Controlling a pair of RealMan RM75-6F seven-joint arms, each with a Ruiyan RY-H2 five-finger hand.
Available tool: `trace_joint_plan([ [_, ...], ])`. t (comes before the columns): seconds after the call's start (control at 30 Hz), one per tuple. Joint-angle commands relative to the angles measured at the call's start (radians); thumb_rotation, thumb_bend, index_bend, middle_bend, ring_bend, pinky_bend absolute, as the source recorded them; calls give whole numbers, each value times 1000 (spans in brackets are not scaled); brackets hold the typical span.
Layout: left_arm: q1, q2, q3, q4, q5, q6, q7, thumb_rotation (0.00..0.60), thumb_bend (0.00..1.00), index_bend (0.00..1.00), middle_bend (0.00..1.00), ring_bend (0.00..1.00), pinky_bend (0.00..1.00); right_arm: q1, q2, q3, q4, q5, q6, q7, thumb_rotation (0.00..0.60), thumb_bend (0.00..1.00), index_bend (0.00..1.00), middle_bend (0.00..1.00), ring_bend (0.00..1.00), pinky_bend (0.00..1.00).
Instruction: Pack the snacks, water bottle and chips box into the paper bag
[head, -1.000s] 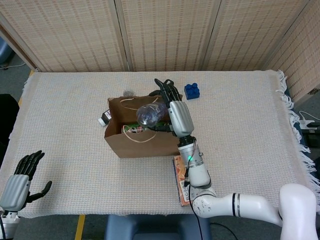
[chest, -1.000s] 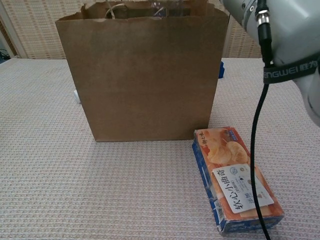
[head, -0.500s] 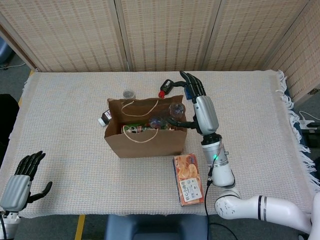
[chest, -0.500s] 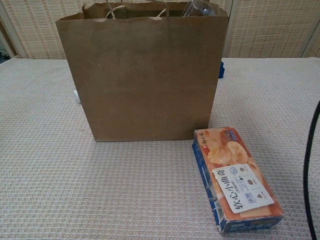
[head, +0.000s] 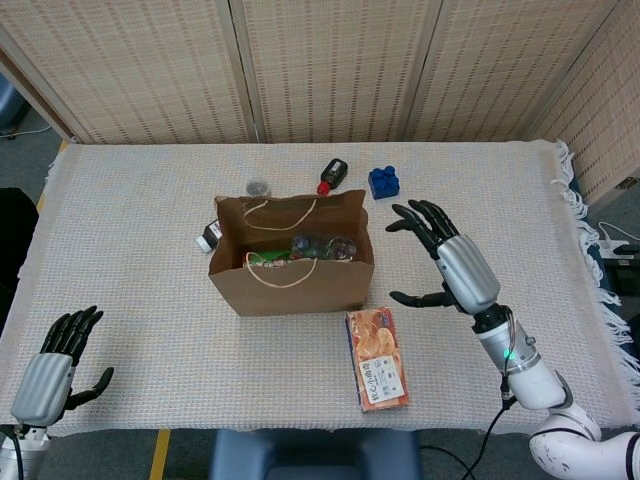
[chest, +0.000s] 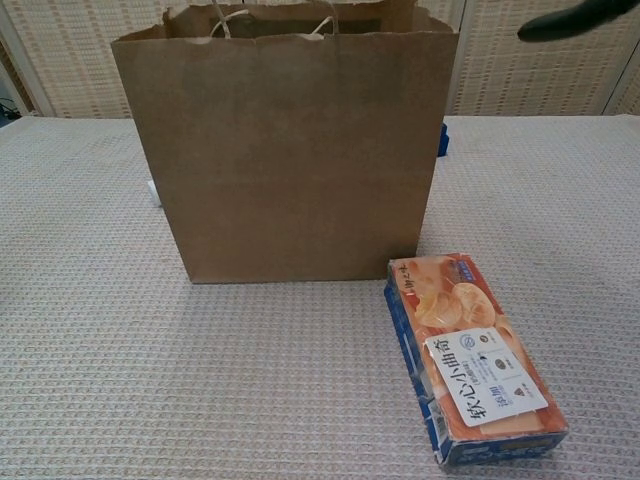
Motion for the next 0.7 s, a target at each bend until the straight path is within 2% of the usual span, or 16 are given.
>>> trace_joint_plan([
  [0.03,1,-1,1,0,1,2,3,600,349,0,0,0,22,-53,39,-75,36,-87,35,62,600,0,0,249,9,0],
  [0.17,3,-1,1,1,2,6,3,600,348,0,0,0,21,-80,56,-143,103,-165,53,110,600,0,0,248,9,0],
  [0.27,1,-4,3,3,4,2,5,600,348,0,0,0,21,-72,71,-178,169,-237,48,99,600,0,0,248,10,0],
  [0.5,-1,-12,4,5,10,2,20,600,348,0,0,0,21,-31,81,-211,205,-319,2,-3,600,0,0,247,9,0],
  [0.7,0,-8,1,8,3,5,7,600,348,0,0,0,22,-14,32,-235,202,-349,-3,-20,600,0,0,247,11,0],
])
